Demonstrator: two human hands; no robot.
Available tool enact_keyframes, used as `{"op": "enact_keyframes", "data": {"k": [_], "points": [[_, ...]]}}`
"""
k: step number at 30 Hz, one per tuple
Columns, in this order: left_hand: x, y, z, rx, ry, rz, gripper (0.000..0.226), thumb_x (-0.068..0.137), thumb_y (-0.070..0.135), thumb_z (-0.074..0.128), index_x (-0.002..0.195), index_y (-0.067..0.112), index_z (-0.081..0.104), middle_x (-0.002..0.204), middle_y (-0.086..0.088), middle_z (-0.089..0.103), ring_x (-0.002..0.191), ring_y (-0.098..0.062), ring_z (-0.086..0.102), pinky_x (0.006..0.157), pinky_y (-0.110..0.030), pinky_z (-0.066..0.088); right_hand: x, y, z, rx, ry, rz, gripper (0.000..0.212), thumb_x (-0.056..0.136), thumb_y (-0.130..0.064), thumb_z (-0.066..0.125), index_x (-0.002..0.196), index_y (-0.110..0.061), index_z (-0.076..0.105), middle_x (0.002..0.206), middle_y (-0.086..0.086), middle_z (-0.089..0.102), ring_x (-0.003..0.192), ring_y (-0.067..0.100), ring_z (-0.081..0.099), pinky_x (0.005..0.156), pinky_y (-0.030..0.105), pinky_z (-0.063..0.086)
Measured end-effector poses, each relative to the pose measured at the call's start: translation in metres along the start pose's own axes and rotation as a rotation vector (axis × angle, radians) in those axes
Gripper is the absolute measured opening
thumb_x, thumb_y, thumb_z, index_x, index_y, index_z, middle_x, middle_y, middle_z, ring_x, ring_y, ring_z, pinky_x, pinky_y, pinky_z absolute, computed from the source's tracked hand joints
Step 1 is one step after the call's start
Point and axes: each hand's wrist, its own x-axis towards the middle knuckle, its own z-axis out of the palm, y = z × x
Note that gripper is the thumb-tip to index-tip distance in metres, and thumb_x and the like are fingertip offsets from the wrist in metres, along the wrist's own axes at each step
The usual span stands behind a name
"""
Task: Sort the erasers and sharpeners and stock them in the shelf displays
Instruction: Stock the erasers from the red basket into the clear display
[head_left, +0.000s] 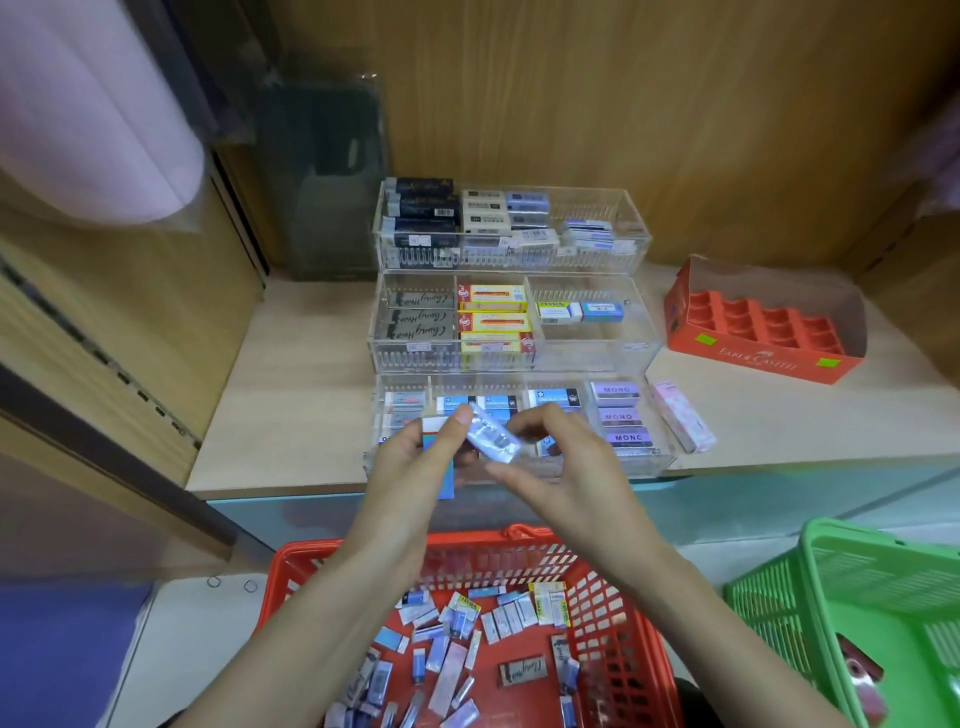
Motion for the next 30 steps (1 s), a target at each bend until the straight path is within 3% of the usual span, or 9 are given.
{"op": "enact_keyframes", "data": {"k": [2, 6, 10, 13, 16, 19, 22, 25, 30], "points": [[0.002, 0.006, -0.002, 0.067, 0.005, 0.074, 0.033, 0.081, 0.042, 0.064, 0.086, 0.009, 0.069, 0.085, -0.008, 0.074, 0.086, -0.024, 0.068, 0.085, -0.039, 0.049, 0.0, -0.006, -0.004, 0.281, -0.101, 0.058, 0.02, 0.083, -0.038, 0.065, 0.092, -0.021, 0.062, 0.085, -0.009, 0.067, 0.084, 0.005, 0.06, 0.078, 0.013, 0.043], [0.004, 0.02, -0.011, 0.205, -0.141, 0.208, 0.06, 0.066, 0.052, 0.069, 0.089, -0.004, 0.065, 0.088, -0.023, 0.069, 0.079, -0.026, 0.061, 0.082, -0.047, 0.049, 0.004, -0.01, -0.009, 0.575, -0.08, 0.13, 0.025, 0.086, -0.008, 0.063, 0.11, -0.009, 0.055, 0.071, -0.002, 0.067, 0.07, 0.013, 0.064, 0.069, 0.019, 0.048], [0.001, 0.022, -0.01, 0.22, -0.204, 0.227, 0.044, 0.069, 0.044, 0.068, 0.085, 0.002, 0.066, 0.079, -0.013, 0.065, 0.074, -0.02, 0.057, 0.072, -0.032, 0.046, 0.006, -0.011, -0.005, 0.615, -0.151, 0.168, 0.027, 0.086, -0.003, 0.062, 0.111, -0.01, 0.056, 0.066, -0.004, 0.064, 0.064, 0.009, 0.062, 0.064, 0.015, 0.045], [0.0, 0.019, -0.007, 0.204, -0.151, 0.223, 0.056, 0.071, 0.049, 0.063, 0.091, -0.004, 0.064, 0.075, -0.006, 0.064, 0.067, -0.01, 0.055, 0.065, -0.022, 0.044, 0.007, -0.01, -0.003, 0.665, -0.049, 0.225, 0.021, 0.085, 0.0, 0.062, 0.103, -0.011, 0.062, 0.066, 0.0, 0.063, 0.059, 0.007, 0.057, 0.061, 0.014, 0.044], [0.001, 0.018, -0.008, 0.182, -0.137, 0.146, 0.051, 0.068, 0.053, 0.071, 0.091, 0.007, 0.069, 0.075, 0.001, 0.065, 0.064, -0.007, 0.052, 0.069, -0.026, 0.042, 0.009, -0.005, -0.005, 0.731, 0.132, 0.291, 0.017, 0.083, -0.003, 0.065, 0.095, -0.014, 0.061, 0.071, 0.011, 0.067, 0.063, 0.008, 0.061, 0.062, 0.015, 0.046], [-0.001, 0.018, -0.009, 0.168, -0.18, 0.116, 0.029, 0.07, 0.037, 0.073, 0.088, 0.015, 0.07, 0.07, 0.003, 0.061, 0.064, -0.01, 0.051, 0.069, -0.028, 0.041, 0.009, -0.003, -0.006, 0.735, 0.181, 0.285, 0.018, 0.083, -0.005, 0.067, 0.093, -0.014, 0.055, 0.076, 0.012, 0.067, 0.065, 0.007, 0.063, 0.064, 0.013, 0.046], [0.002, 0.021, -0.011, 0.169, -0.157, 0.131, 0.012, 0.079, 0.023, 0.072, 0.088, 0.016, 0.07, 0.067, 0.001, 0.057, 0.062, -0.009, 0.051, 0.07, -0.029, 0.041, 0.01, 0.0, -0.005, 0.511, 0.182, 0.143, 0.029, 0.081, -0.01, 0.071, 0.1, -0.021, 0.053, 0.091, -0.001, 0.064, 0.072, 0.001, 0.059, 0.071, 0.014, 0.044], [0.005, 0.027, -0.013, 0.177, -0.154, 0.136, 0.003, 0.081, 0.022, 0.071, 0.083, 0.02, 0.071, 0.064, 0.001, 0.055, 0.062, -0.012, 0.05, 0.068, -0.03, 0.039, 0.013, 0.012, -0.012, -0.057, 0.127, -0.218, 0.036, 0.086, -0.035, 0.062, 0.12, -0.029, 0.053, 0.115, -0.014, 0.053, 0.102, 0.002, 0.051, 0.088, 0.013, 0.037], [0.003, 0.027, -0.014, 0.163, -0.128, 0.104, 0.01, 0.086, 0.021, 0.065, 0.09, 0.015, 0.072, 0.068, 0.003, 0.06, 0.063, -0.01, 0.051, 0.066, -0.026, 0.041, 0.021, 0.023, -0.008, -0.242, 0.128, -0.36, 0.026, 0.088, -0.039, 0.053, 0.11, -0.027, 0.059, 0.102, -0.008, 0.057, 0.1, 0.009, 0.046, 0.087, 0.017, 0.035]]}}
